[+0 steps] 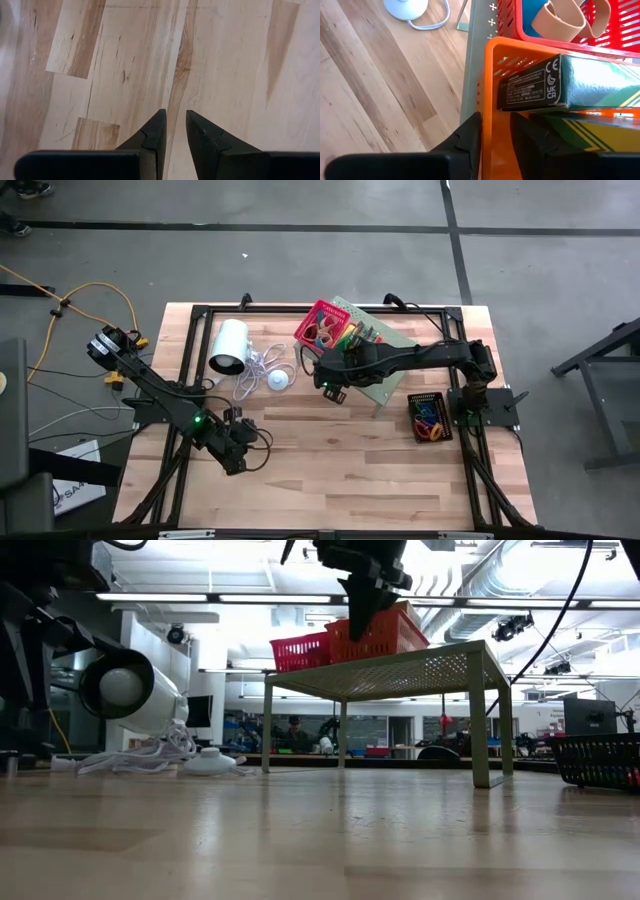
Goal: Pick & Place Office Desk Supplies
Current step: Put the orange bin into the shelf, then put the black bin into the shelf
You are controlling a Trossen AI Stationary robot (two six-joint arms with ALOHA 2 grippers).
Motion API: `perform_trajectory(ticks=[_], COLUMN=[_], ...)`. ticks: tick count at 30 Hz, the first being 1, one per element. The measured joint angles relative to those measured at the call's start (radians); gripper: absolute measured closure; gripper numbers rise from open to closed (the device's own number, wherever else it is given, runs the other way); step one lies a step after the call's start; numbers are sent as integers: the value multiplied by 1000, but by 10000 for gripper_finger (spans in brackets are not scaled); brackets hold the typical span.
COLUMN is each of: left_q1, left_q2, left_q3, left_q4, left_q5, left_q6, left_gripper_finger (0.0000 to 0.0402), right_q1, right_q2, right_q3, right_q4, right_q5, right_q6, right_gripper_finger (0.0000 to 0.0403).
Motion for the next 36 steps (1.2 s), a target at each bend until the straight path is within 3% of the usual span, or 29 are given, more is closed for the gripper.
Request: perform_trajectory(ticks=[30, 33, 36], left_q1=[0, 0, 1], left_q2=[0, 0, 0], left_q3=[0, 0, 0], left_q4=[5, 5, 5], left_q5=[0, 0, -2], left_q6=[0, 2, 8], left_gripper_finger=[332, 332, 332], right_q1=[60, 70, 84], right_q2=[-125, -130, -130], right_q3=[2, 1, 1], right_q4=[88, 93, 92], right_q5=[14, -15, -117], right_q6=[3, 3, 5], right_gripper_finger=[301, 301, 301])
